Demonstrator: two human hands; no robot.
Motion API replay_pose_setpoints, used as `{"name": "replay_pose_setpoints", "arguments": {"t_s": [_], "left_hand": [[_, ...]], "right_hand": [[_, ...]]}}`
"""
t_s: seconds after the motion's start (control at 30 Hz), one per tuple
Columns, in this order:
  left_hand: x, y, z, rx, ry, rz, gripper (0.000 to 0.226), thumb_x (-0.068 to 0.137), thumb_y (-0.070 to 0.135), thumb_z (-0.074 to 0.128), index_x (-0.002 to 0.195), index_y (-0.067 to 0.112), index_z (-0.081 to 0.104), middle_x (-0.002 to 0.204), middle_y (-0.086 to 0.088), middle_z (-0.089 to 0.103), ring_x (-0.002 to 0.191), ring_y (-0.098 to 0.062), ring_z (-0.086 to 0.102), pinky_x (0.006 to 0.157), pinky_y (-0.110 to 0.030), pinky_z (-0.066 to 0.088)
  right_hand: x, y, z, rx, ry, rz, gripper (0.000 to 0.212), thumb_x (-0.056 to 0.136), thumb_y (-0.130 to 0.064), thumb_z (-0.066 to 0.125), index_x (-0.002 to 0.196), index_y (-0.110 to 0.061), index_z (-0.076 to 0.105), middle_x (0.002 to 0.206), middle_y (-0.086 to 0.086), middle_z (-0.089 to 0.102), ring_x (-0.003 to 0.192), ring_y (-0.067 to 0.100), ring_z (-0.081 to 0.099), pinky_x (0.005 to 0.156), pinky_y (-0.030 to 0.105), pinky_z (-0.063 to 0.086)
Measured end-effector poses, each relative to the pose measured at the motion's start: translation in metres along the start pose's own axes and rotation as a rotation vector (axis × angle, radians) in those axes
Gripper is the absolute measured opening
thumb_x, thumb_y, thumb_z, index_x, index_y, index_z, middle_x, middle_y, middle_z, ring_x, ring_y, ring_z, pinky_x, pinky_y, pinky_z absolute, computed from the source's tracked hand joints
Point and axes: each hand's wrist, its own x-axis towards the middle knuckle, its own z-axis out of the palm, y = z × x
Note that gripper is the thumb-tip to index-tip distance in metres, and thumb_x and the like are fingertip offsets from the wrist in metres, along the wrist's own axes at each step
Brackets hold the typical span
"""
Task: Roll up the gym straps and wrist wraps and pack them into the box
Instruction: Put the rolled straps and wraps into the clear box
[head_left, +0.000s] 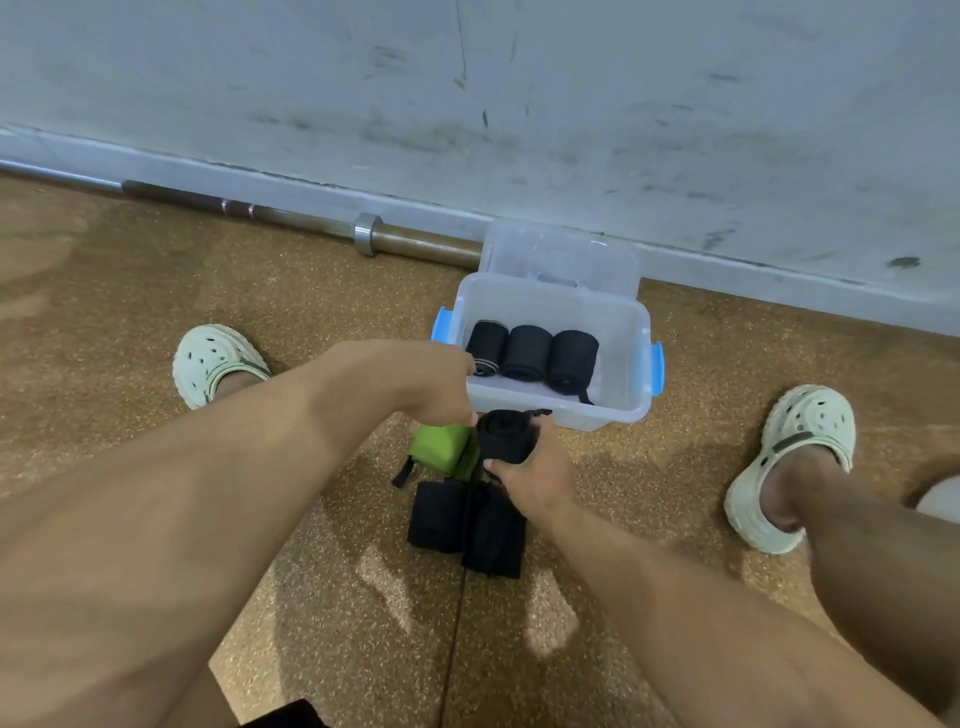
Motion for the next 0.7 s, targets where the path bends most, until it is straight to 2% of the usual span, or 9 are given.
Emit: {"name": "replay_pose_setpoints", "arguments": {"t_s": [0.07, 0.17, 0.27, 0.33, 0.4, 0.5, 0.7], "left_hand": [[-0.001, 0.001, -0.002, -0.014, 0.001, 0.002, 0.063, 0.102, 0.039, 0.056, 0.156, 0.016, 0.032, 0.147, -0.006, 0.052, 0.129, -0.029, 0.053, 0.105, -0.038, 0.044], [-0.001, 0.0, -0.003, -0.04, 0.01, -0.006, 0.066, 0.101, 0.04, 0.058, 0.157, 0.016, 0.031, 0.146, -0.006, 0.053, 0.129, -0.03, 0.053, 0.109, -0.043, 0.043], [-0.003, -0.001, -0.003, -0.041, 0.029, -0.023, 0.064, 0.101, 0.04, 0.057, 0.155, 0.015, 0.033, 0.144, -0.006, 0.055, 0.128, -0.03, 0.054, 0.109, -0.043, 0.044], [-0.006, 0.001, -0.004, -0.044, 0.042, -0.025, 0.061, 0.101, 0.038, 0.057, 0.154, 0.016, 0.035, 0.141, -0.006, 0.057, 0.126, -0.028, 0.055, 0.108, -0.042, 0.044], [-0.009, 0.003, -0.004, -0.045, 0.043, -0.029, 0.063, 0.101, 0.04, 0.058, 0.155, 0.017, 0.033, 0.144, -0.005, 0.055, 0.128, -0.028, 0.053, 0.108, -0.04, 0.044], [-0.01, 0.005, -0.004, -0.043, 0.025, -0.027, 0.066, 0.101, 0.042, 0.057, 0.157, 0.019, 0.03, 0.147, -0.004, 0.052, 0.132, -0.028, 0.05, 0.107, -0.038, 0.042], [-0.007, 0.009, -0.011, -0.065, -0.025, -0.01, 0.068, 0.101, 0.043, 0.057, 0.158, 0.021, 0.028, 0.15, -0.005, 0.048, 0.133, -0.027, 0.05, 0.107, -0.037, 0.041]], "right_hand": [[-0.01, -0.001, -0.011, -0.121, 0.013, -0.182, 0.066, 0.07, -0.039, 0.088, 0.122, -0.037, 0.047, 0.117, -0.014, 0.063, 0.113, 0.014, 0.06, 0.097, 0.039, 0.053], [-0.022, -0.008, -0.027, -0.107, 0.056, -0.467, 0.063, 0.076, -0.037, 0.087, 0.127, -0.033, 0.05, 0.119, -0.017, 0.062, 0.115, 0.01, 0.058, 0.102, 0.035, 0.05], [-0.023, -0.026, -0.038, -0.045, 0.165, -0.609, 0.068, 0.082, -0.041, 0.084, 0.137, -0.015, 0.053, 0.128, 0.001, 0.064, 0.119, 0.023, 0.061, 0.102, 0.045, 0.051], [-0.017, -0.049, -0.047, 0.022, 0.161, -0.459, 0.072, 0.082, -0.044, 0.082, 0.141, -0.02, 0.048, 0.132, -0.004, 0.062, 0.122, 0.016, 0.059, 0.106, 0.04, 0.05], [-0.006, -0.073, -0.06, 0.102, 0.108, -0.286, 0.076, 0.081, -0.039, 0.085, 0.145, -0.024, 0.046, 0.131, -0.01, 0.061, 0.122, 0.01, 0.057, 0.108, 0.033, 0.049], [0.026, -0.09, -0.074, 0.025, 0.076, -0.203, 0.082, 0.079, -0.036, 0.087, 0.149, -0.02, 0.047, 0.137, -0.002, 0.063, 0.125, 0.017, 0.059, 0.107, 0.034, 0.05], [0.086, -0.087, -0.059, -0.231, -0.11, -0.107, 0.092, 0.075, -0.034, 0.089, 0.153, -0.016, 0.045, 0.149, 0.005, 0.056, 0.136, 0.026, 0.054, 0.112, 0.038, 0.046]]}}
